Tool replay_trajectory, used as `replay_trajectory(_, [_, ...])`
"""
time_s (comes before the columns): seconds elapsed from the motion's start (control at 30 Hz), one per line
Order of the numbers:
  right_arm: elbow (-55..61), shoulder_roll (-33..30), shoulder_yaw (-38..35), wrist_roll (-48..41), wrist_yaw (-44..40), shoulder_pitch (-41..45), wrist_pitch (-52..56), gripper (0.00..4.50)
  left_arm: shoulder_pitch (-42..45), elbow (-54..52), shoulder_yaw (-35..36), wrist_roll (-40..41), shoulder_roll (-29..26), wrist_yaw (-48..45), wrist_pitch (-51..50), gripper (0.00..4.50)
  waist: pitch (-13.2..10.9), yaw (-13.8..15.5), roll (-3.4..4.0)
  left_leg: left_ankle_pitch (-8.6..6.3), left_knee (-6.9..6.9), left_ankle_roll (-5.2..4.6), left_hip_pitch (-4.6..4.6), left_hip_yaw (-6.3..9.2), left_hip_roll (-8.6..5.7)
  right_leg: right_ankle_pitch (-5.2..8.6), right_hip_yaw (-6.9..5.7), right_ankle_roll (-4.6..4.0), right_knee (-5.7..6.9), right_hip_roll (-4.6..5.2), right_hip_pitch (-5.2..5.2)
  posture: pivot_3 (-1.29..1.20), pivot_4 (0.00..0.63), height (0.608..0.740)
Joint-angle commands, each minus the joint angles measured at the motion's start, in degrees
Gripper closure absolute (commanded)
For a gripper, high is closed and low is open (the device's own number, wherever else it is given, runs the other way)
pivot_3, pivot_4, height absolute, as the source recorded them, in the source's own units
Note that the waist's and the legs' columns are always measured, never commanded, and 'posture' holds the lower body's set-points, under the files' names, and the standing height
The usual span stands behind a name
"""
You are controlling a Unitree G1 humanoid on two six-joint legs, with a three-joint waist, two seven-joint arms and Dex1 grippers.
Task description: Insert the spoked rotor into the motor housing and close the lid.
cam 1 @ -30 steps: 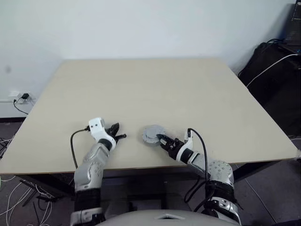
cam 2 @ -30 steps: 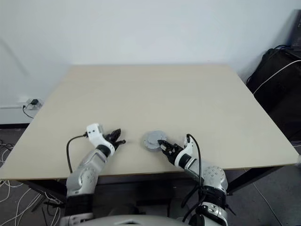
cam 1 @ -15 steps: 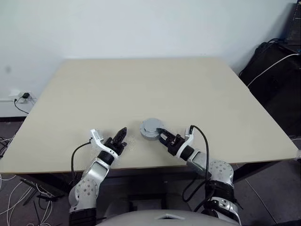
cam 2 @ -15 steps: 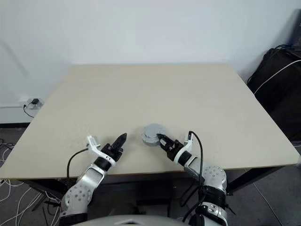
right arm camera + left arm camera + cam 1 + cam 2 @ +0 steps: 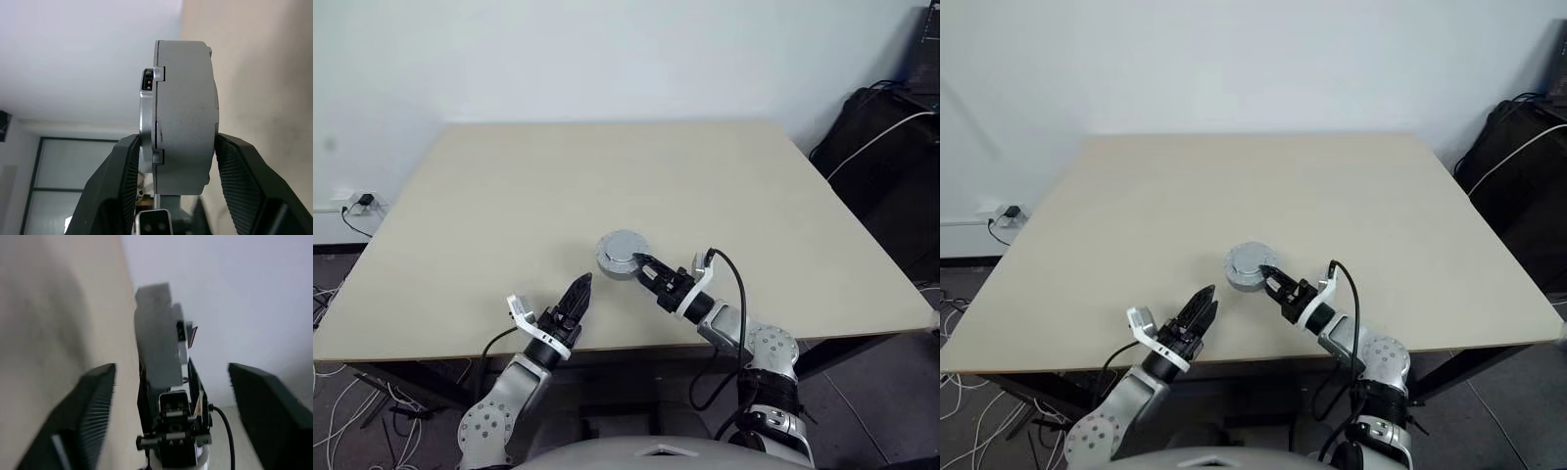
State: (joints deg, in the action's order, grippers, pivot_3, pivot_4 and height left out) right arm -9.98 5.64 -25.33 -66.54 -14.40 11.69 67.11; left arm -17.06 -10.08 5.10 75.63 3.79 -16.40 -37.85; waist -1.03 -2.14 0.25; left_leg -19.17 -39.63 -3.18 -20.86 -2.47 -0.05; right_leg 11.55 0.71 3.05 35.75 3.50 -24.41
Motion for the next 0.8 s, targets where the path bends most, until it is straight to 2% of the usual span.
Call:
replay_trajectory(0.03, [3.4, 0.9, 0.8, -4.3, -0.2, 1.6, 0.8, 2.41, 0.8, 0.3, -1.8, 3.2, 7.3, 0.2, 0.7, 0.01, 0.0, 0.0, 0.00, 0.00, 0.00, 0.00, 0.03, -0.01, -0.01, 0.00, 0.01, 0.00, 0.00, 0.00, 0.02, 0.00, 0.000, 0.740])
replay_trajectory(0.37, [5.9, -1.3, 2.3, -8.5, 2.3, -0.2, 6.1, 2.41, 1.5, 2.6, -3.4, 7.6, 6.9, 0.6, 1.5, 0.01, 0.0, -0.1, 0.01, 0.00, -0.01, -0.01, 0.07, -0.04, -0.04, 0.01, 0.03, -0.02, -0.01, -0.02, 0.05, 0.00, 0.000, 0.740])
replay_trajectory(0.8, [7.4, -3.6, 5.5, -10.7, 3.6, -3.2, 10.1, 2.41, 1.9, 3.4, -4.3, 8.7, 6.2, 0.2, 3.0, 0.01, 0.0, -0.1, 0.01, -0.01, -0.03, -0.02, 0.08, -0.04, -0.24, 0.01, 0.05, -0.03, -0.01, -0.02, 0.07, 0.00, 0.000, 0.740])
